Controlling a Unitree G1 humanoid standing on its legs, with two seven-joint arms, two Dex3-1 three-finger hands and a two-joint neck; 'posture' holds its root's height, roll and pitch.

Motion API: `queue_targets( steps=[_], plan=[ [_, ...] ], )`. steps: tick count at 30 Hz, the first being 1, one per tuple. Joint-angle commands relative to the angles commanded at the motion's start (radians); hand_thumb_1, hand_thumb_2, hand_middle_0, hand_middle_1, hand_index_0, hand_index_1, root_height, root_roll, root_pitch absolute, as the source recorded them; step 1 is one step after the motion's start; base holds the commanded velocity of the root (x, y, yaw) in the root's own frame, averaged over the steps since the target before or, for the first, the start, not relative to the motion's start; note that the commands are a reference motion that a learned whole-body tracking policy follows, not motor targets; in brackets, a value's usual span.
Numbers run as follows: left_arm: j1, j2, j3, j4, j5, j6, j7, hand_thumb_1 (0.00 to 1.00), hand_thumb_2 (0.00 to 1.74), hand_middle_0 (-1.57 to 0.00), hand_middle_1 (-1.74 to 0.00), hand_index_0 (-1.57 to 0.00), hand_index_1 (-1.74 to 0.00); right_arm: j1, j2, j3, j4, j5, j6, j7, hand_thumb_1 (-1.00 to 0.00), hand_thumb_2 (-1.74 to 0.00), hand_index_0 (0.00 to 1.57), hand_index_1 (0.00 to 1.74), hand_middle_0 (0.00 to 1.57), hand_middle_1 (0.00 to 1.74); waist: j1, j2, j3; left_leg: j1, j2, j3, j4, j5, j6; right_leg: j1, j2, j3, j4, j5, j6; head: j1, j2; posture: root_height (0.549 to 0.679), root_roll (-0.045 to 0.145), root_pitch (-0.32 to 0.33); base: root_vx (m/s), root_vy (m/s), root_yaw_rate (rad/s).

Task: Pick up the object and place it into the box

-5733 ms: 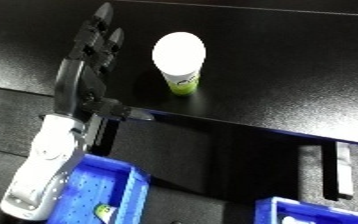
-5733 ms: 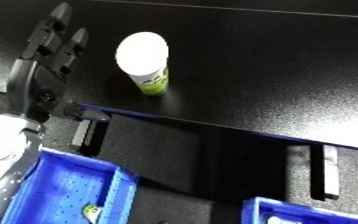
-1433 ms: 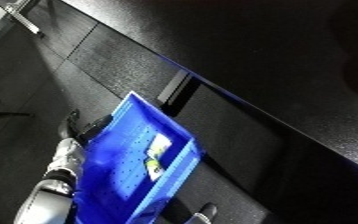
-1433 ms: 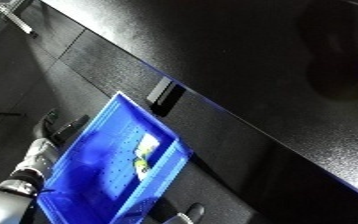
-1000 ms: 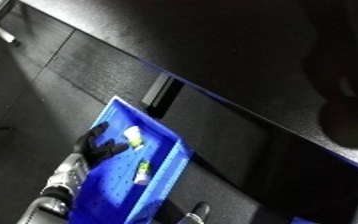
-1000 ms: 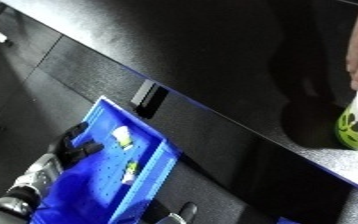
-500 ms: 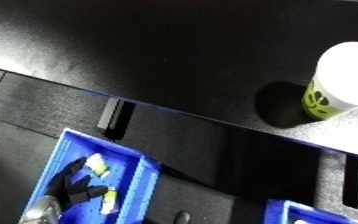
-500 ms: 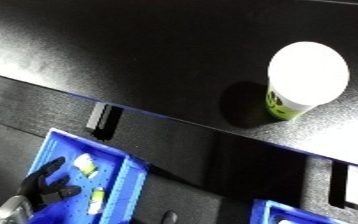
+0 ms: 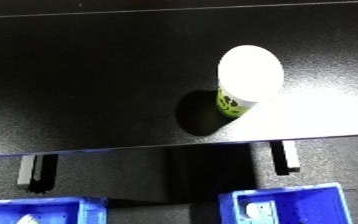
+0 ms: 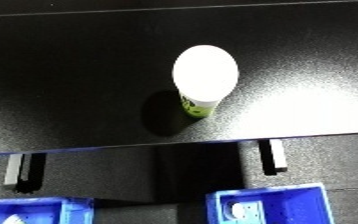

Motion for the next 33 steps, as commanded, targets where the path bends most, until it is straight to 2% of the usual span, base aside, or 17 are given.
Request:
queue_targets(
  steps=[3,6,9,12,14,16,19,22,24,29,33],
  plan=[
    [0.005,-0.004,-0.002,-0.007,-0.008,0.011,0.012,0.0,0.0,0.0,0.0,0.0,0.0,0.007,-0.015,0.017,-0.076,-0.051,-0.003,-0.006,0.0,0.0,0.0,0.0,0.0,0.0,-0.008,-0.003,-0.002,0.007,0.002,0.001,-0.001,-0.003,0.001,0.001,0.0009,0.004,-0.002,0.003,0.0045,-0.013,-0.114,0.634,0.027,-0.036,-0.007,0.021,-0.051],
    [0.005,-0.006,-0.004,0.001,-0.017,0.014,0.022,0.0,0.0,0.0,0.0,0.0,0.0,0.01,-0.033,0.033,-0.137,-0.1,-0.006,0.0,0.0,0.0,0.0,0.0,0.0,0.0,-0.016,-0.008,-0.005,0.013,0.007,0.005,-0.002,-0.005,-0.0004,0.004,-0.0014,0.006,-0.002,0.011,0.0093,-0.03,-0.162,0.635,0.028,-0.039,-0.004,0.024,-0.06],
    [0.013,-0.005,0.003,0.009,-0.012,0.012,0.024,0.0,0.0,0.0,0.0,0.0,0.0,0.023,-0.047,0.043,-0.199,-0.142,-0.012,0.005,0.0,0.0,0.0,0.0,0.0,0.0,-0.022,-0.014,-0.006,0.021,0.013,0.008,0.002,-0.011,0.0015,0.008,-0.007,0.007,0.006,0.014,0.0167,-0.043,-0.184,0.634,0.026,-0.045,0.025,0.002,-0.043],
    [0.023,-0.001,0.018,0.022,-0.002,0.007,0.016,0.0,0.0,0.0,0.0,0.0,0.0,0.04,-0.064,0.049,-0.275,-0.179,-0.006,0.016,0.0,0.0,0.0,0.0,0.0,0.0,-0.025,-0.021,-0.01,0.027,0.018,0.013,0.002,-0.015,0.0007,0.012,-0.0104,0.005,0.006,0.012,0.0215,-0.048,-0.189,0.634,0.026,-0.046,0.011,-0.009,-0.032],
    [0.032,-0.001,0.029,0.031,0.008,0.003,0.011,0.0,0.0,0.0,0.0,0.0,0.0,0.049,-0.074,0.051,-0.335,-0.189,0.009,0.047,0.0,0.0,0.0,0.0,0.0,0.0,-0.027,-0.026,-0.015,0.031,0.021,0.016,-0.001,-0.016,-0.0008,0.016,-0.011,0.003,0.003,0.01,0.0226,-0.053,-0.182,0.635,0.025,-0.047,0.018,-0.013,-0.027],
    [0.044,0.0,0.039,0.036,0.02,-0.001,0.005,0.0,0.0,0.0,0.0,0.0,0.0,0.061,-0.085,0.049,-0.411,-0.176,0.044,0.108,0.0,0.0,0.0,0.0,0.0,0.0,-0.03,-0.031,-0.019,0.037,0.023,0.019,-0.005,-0.016,-0.0025,0.022,-0.011,0.001,0.0,0.007,0.0228,-0.06,-0.168,0.635,0.024,-0.047,0.019,-0.017,-0.027],
    [0.06,0.008,0.054,0.042,0.031,-0.005,-0.004,0.0,0.0,0.0,0.0,0.0,0.0,0.075,-0.105,0.042,-0.535,-0.104,0.12,0.245,0.0,0.0,0.0,0.0,0.0,0.0,-0.032,-0.039,-0.023,0.042,0.028,0.024,-0.011,-0.015,-0.0064,0.026,-0.011,-0.001,-0.003,0.003,0.0235,-0.071,-0.132,0.635,0.023,-0.047,0.014,-0.025,-0.032],
    [0.07,0.021,0.064,0.057,0.036,-0.009,-0.015,0.0,0.0,0.0,0.0,0.0,0.0,0.081,-0.132,0.029,-0.67,0.016,0.196,0.377,0.0,0.0,0.0,0.0,0.0,0.0,-0.033,-0.049,-0.027,0.043,0.033,0.027,-0.016,-0.012,-0.0115,0.028,-0.0097,-0.003,-0.004,-0.004,0.0236,-0.078,-0.088,0.636,0.02,-0.046,0.011,-0.032,-0.041],
    [0.075,0.03,0.069,0.075,0.037,-0.016,-0.027,0.0,0.0,0.0,0.0,0.0,0.0,0.081,-0.146,0.011,-0.761,0.103,0.221,0.438,0.0,0.0,0.0,0.0,0.0,0.0,-0.034,-0.055,-0.031,0.043,0.036,0.029,-0.019,-0.012,-0.0141,0.027,-0.0078,-0.004,-0.003,-0.009,0.0236,-0.08,-0.056,0.636,0.019,-0.044,0.007,-0.029,-0.052],
    [0.093,0.039,0.082,0.132,0.042,-0.045,-0.061,0.0,0.0,0.0,0.0,0.0,0.0,0.076,-0.149,-0.073,-0.92,0.291,0.182,0.511,0.0,0.0,0.0,0.0,0.0,0.0,-0.04,-0.064,-0.046,0.038,0.045,0.037,-0.013,-0.018,-0.0164,0.022,-0.0044,-0.008,-0.001,-0.019,0.024,-0.068,0.023,0.636,0.016,-0.039,0.013,-0.016,-0.072],
    [0.105,0.032,0.097,0.167,0.052,-0.068,-0.085,0.0,0.0,0.0,0.0,0.0,0.0,0.059,-0.139,-0.153,-1.003,0.387,0.153,0.547,0.0,0.0,0.0,0.0,0.0,0.0,-0.045,-0.066,-0.059,0.033,0.051,0.047,-0.002,-0.026,-0.0177,0.019,-0.0034,-0.009,0.004,-0.026,0.0233,-0.064,0.102,0.635,0.015,-0.036,0.029,-0.005,-0.06]
  ],
)
